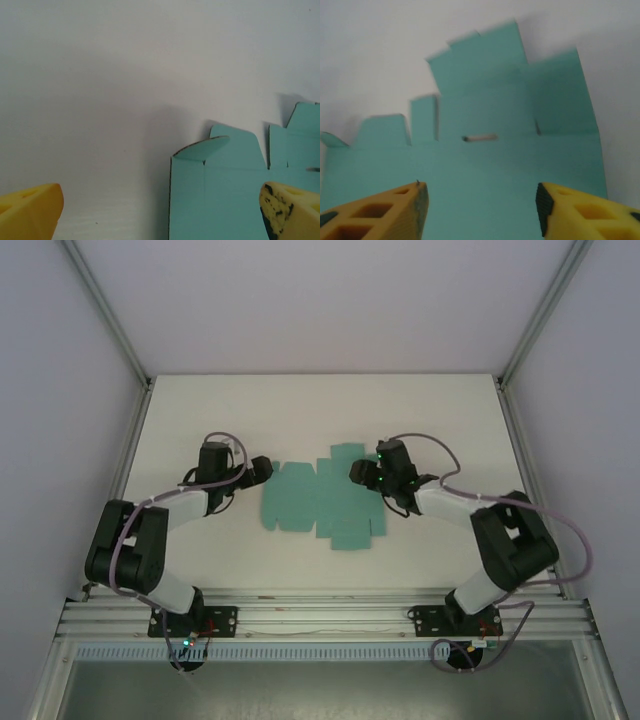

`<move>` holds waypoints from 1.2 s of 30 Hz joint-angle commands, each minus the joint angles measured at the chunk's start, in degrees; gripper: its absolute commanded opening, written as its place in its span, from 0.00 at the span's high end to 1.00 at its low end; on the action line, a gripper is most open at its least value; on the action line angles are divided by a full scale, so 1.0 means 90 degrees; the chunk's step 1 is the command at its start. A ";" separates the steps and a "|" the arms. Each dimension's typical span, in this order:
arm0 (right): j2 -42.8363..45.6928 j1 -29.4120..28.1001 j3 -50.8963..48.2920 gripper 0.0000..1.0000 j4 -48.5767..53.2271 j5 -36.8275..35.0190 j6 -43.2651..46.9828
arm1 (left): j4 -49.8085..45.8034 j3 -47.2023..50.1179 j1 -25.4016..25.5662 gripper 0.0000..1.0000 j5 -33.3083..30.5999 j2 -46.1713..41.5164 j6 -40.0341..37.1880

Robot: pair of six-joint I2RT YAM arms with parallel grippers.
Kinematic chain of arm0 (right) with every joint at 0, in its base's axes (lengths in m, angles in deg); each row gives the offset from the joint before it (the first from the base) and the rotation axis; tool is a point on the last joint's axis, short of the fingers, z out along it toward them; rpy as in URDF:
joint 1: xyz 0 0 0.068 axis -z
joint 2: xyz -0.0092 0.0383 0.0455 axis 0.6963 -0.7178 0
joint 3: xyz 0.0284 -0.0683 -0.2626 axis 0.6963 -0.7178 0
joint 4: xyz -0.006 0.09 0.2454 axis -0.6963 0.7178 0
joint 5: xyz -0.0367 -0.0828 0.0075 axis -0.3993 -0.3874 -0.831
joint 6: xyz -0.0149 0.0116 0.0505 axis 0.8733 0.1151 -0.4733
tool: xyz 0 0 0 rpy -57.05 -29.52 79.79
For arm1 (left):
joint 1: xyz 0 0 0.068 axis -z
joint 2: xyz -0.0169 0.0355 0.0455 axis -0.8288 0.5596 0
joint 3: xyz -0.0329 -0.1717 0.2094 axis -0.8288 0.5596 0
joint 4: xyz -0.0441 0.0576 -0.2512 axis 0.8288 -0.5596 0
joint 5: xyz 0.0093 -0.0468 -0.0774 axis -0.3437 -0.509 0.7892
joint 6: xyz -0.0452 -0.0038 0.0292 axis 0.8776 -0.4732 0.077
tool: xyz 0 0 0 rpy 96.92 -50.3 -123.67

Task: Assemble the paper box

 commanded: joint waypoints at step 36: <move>0.0727 0.1352 -0.0472 0.14 -0.1168 0.1579 -0.0042 | 0.2461 -0.0839 0.0295 1.00 0.2884 0.0168 0.1218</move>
